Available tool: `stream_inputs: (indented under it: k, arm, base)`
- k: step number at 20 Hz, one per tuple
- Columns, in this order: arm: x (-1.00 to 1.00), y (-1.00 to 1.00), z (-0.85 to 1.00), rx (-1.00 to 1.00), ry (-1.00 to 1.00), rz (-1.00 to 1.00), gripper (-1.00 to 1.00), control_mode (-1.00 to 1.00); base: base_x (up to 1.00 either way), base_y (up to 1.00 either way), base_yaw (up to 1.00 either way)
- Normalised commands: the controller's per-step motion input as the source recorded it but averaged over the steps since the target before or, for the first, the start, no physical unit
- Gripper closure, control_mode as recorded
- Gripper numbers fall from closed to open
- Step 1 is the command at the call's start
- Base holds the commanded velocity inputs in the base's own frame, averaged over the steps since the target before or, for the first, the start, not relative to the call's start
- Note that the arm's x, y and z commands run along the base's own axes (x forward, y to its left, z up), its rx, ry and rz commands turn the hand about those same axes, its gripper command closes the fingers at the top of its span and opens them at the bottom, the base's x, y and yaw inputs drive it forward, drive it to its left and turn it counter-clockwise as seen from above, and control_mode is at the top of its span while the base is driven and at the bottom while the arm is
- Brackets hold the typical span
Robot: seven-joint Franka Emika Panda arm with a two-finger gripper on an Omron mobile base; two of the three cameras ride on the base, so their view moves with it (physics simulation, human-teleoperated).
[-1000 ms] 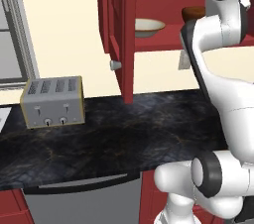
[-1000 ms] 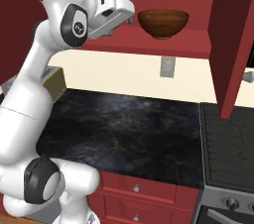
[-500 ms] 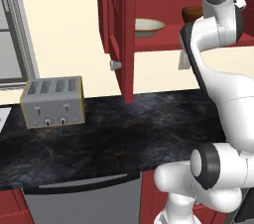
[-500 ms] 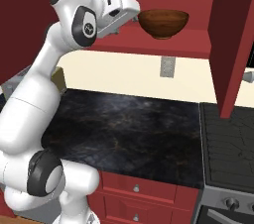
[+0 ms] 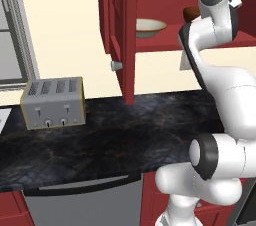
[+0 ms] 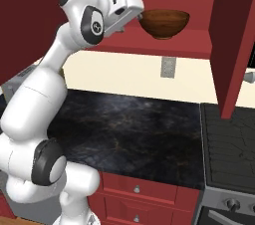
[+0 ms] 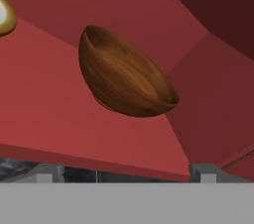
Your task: Move the bowls from the cabinet to the plates on the dining table.
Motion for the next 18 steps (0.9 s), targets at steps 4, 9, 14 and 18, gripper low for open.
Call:
stream_inputs:
  k: [4, 9, 14, 18]
  arm:
    - [0.32, -0.05, -0.01, -0.03, 0.0, 0.0, -1.0, -1.0]
    - [0.29, -0.06, 0.0, -0.02, 0.0, 0.0, -1.0, -1.0]
    - [0.29, -0.04, 0.0, -0.02, 0.01, 0.0, -1.0, -1.0]
    - [0.23, -0.06, 0.0, -0.01, 0.03, 0.0, -1.0, -1.0]
  base:
    - [0.0, 0.0, 0.0]
    - [0.0, 0.0, 0.0]
    - [0.0, 0.0, 0.0]
    - [0.0, 0.0, 0.0]
